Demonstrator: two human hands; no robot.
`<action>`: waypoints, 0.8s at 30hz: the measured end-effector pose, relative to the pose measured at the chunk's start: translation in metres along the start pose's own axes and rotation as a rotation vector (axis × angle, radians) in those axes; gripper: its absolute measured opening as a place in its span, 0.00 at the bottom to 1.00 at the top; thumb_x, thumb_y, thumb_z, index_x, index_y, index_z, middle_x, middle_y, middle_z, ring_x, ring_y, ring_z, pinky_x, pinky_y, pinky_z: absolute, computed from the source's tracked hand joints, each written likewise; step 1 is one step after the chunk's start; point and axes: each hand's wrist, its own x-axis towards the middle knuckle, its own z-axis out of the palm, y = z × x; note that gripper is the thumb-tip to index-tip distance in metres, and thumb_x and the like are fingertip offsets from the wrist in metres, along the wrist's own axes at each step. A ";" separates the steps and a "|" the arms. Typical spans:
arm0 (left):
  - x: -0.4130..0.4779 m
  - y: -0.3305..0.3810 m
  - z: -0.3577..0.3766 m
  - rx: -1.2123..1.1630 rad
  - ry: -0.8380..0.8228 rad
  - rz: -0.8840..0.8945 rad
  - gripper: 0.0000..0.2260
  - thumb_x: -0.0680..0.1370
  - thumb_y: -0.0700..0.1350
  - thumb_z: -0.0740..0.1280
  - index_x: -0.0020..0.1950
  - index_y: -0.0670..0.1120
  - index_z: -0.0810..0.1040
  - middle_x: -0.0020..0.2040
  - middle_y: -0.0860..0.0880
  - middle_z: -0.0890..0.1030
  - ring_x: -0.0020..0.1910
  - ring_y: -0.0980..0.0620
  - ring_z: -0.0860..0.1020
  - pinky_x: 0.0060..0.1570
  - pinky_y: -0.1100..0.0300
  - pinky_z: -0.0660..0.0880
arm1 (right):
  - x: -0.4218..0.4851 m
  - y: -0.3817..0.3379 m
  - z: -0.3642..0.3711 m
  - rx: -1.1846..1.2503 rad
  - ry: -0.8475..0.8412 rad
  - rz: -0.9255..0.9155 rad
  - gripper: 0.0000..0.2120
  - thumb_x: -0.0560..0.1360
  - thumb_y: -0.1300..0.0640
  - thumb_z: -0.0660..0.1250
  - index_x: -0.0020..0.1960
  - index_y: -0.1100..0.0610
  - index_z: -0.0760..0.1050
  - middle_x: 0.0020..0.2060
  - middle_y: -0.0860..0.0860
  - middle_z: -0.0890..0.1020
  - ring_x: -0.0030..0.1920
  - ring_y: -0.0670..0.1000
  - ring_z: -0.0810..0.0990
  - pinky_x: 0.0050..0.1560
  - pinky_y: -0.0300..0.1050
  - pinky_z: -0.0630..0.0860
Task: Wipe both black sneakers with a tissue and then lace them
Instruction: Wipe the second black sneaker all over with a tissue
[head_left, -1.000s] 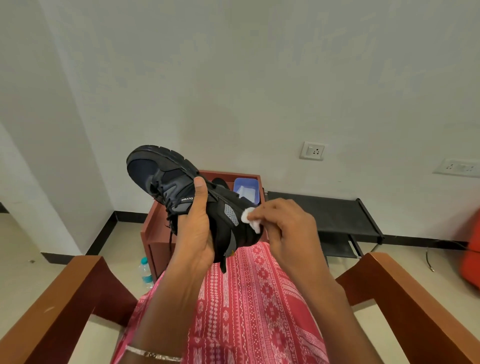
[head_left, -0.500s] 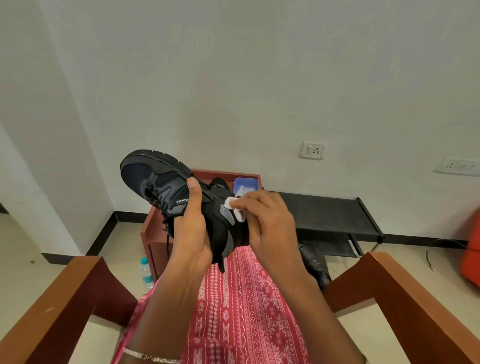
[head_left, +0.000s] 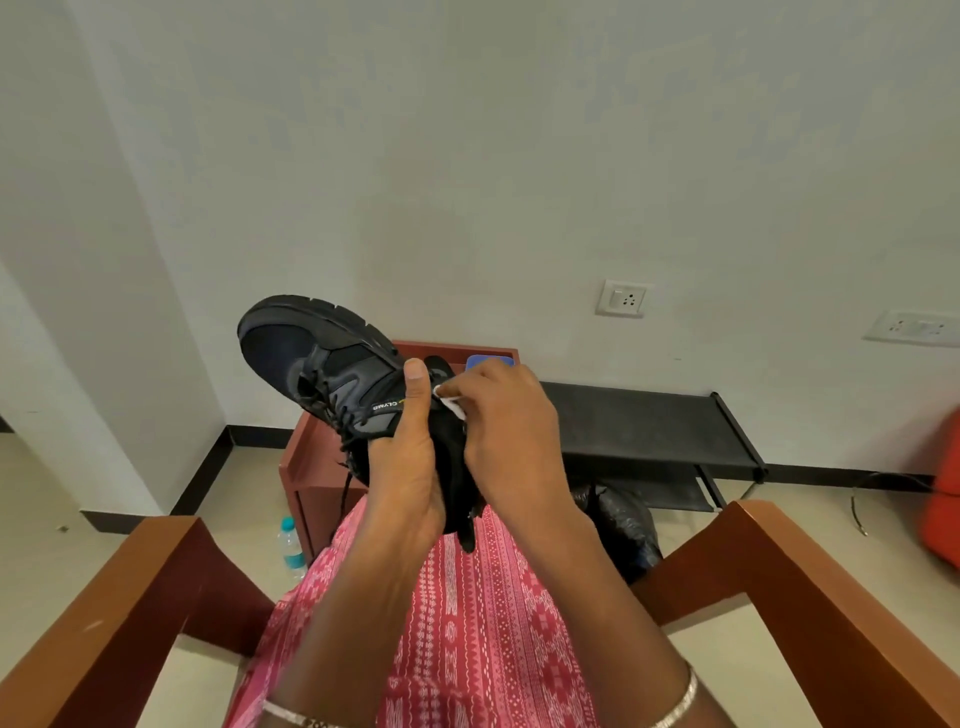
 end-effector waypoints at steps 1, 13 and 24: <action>-0.001 -0.001 0.001 -0.004 -0.001 0.007 0.20 0.75 0.55 0.71 0.56 0.40 0.81 0.49 0.41 0.85 0.44 0.46 0.86 0.40 0.55 0.82 | 0.004 0.001 0.000 0.020 -0.043 0.003 0.11 0.77 0.65 0.67 0.55 0.54 0.84 0.50 0.51 0.82 0.52 0.55 0.76 0.47 0.42 0.68; 0.000 0.010 -0.003 0.003 0.018 0.074 0.25 0.77 0.56 0.70 0.66 0.40 0.77 0.56 0.40 0.85 0.51 0.42 0.85 0.46 0.51 0.83 | -0.024 0.012 -0.022 0.087 0.018 0.001 0.15 0.69 0.74 0.71 0.48 0.58 0.86 0.43 0.55 0.84 0.44 0.57 0.82 0.44 0.53 0.80; -0.001 0.002 -0.005 0.104 -0.065 0.111 0.23 0.76 0.56 0.69 0.65 0.42 0.78 0.56 0.41 0.85 0.54 0.45 0.85 0.55 0.49 0.81 | 0.020 -0.002 -0.020 0.333 -0.107 0.131 0.05 0.75 0.60 0.72 0.49 0.52 0.86 0.42 0.44 0.85 0.42 0.38 0.80 0.45 0.27 0.73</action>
